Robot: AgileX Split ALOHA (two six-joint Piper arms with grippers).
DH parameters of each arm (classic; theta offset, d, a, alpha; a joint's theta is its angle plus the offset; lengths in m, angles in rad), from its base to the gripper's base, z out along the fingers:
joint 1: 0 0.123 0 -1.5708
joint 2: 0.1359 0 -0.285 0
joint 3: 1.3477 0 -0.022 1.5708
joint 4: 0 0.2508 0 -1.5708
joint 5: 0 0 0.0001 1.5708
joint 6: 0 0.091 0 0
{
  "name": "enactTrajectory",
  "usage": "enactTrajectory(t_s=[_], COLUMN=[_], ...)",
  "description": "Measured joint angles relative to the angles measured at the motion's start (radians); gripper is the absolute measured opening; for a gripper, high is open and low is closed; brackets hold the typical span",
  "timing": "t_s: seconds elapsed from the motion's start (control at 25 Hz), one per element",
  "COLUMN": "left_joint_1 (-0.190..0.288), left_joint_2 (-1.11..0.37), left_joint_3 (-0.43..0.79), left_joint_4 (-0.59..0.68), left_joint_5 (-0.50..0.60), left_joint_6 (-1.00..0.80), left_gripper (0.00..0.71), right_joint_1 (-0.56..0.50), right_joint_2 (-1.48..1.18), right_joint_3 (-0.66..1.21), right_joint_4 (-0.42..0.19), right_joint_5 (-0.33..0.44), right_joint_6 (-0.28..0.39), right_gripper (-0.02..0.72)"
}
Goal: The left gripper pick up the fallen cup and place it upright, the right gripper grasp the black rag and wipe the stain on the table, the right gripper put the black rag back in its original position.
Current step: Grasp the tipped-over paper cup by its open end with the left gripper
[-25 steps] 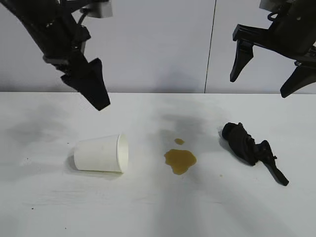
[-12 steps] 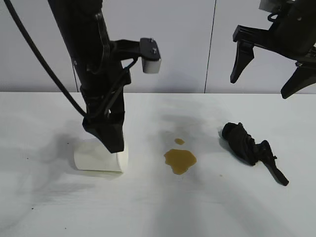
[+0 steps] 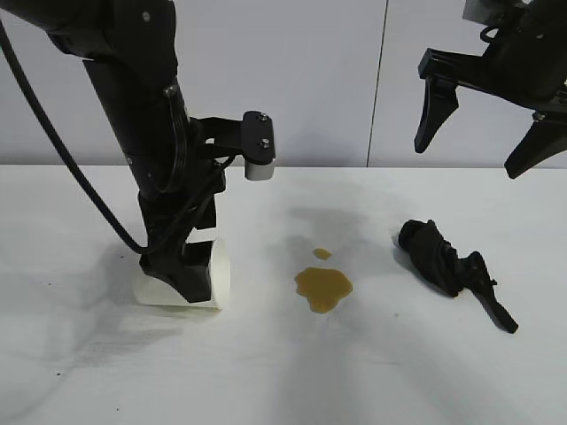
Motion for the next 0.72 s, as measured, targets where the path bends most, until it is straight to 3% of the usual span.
enactTrajectory(t_s=[0.36, 0.72], left_joint_1=[0.0, 0.0], left_joint_2=[0.0, 0.003], left_joint_3=[0.101, 0.108], left_joint_4=[0.0, -0.023], left_joint_5=[-0.115, -0.195], left_joint_6=[0.012, 0.014], left_gripper=[0.694, 0.694], right_joint_1=[0.0, 0.0], right_joint_2=[0.0, 0.0], right_joint_3=[0.0, 0.0], right_joint_4=[0.0, 0.0], right_joint_5=[0.0, 0.0], right_joint_6=[0.0, 0.0], right_gripper=[0.661, 0.661])
